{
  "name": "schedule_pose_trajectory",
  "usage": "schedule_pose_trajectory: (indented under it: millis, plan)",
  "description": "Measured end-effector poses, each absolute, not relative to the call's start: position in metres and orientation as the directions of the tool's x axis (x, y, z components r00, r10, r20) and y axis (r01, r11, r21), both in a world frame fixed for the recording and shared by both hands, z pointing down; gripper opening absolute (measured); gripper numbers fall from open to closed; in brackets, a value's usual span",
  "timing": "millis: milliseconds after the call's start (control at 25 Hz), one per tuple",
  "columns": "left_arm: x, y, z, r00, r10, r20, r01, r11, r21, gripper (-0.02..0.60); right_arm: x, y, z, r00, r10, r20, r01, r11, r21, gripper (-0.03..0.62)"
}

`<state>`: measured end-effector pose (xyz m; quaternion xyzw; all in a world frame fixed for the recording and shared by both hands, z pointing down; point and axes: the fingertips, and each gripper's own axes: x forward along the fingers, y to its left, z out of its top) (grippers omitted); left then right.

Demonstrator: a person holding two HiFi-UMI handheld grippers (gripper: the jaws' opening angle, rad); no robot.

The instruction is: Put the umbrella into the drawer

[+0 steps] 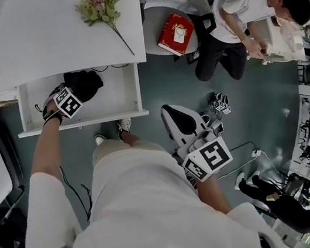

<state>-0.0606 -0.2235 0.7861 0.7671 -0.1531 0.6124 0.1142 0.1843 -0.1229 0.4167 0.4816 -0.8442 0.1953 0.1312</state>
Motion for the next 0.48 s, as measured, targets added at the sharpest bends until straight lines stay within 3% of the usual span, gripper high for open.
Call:
schedule_pose_trajectory:
  millis: [480]
  plan:
    - [-0.059,-0.226,0.806,0.186,-0.05,0.981,-0.395,-0.918,0.028,0.295,0.175,-0.14,0.427,-0.529,-0.722,0.445,-0.847,0.48,-0.227,0.001]
